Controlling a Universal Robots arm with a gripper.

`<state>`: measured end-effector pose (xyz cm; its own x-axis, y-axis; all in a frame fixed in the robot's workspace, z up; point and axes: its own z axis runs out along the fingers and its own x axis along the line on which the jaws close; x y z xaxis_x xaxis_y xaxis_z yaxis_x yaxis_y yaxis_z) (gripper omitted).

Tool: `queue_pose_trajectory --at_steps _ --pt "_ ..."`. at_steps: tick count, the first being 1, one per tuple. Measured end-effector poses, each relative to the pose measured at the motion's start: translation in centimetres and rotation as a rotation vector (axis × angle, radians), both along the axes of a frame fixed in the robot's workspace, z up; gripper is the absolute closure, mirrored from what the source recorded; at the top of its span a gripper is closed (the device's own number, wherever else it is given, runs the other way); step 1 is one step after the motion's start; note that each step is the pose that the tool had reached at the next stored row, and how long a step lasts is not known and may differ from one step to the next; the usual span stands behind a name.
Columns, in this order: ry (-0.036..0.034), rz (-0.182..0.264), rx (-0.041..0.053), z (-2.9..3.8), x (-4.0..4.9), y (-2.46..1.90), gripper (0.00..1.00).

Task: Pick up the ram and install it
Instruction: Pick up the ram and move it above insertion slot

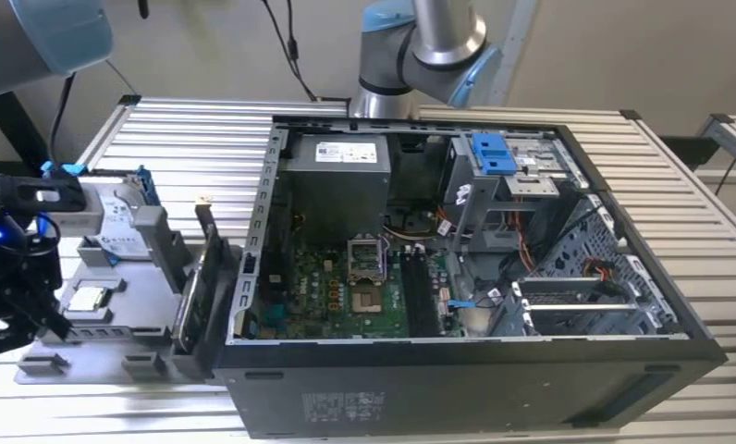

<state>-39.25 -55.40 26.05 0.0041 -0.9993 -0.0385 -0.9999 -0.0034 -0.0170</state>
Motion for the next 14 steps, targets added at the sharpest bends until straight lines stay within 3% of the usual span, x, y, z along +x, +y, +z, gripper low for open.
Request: queue_pose_trajectory --at_steps 14 --pt "0.0025 -0.001 0.0001 1.71 0.02 0.0 0.86"
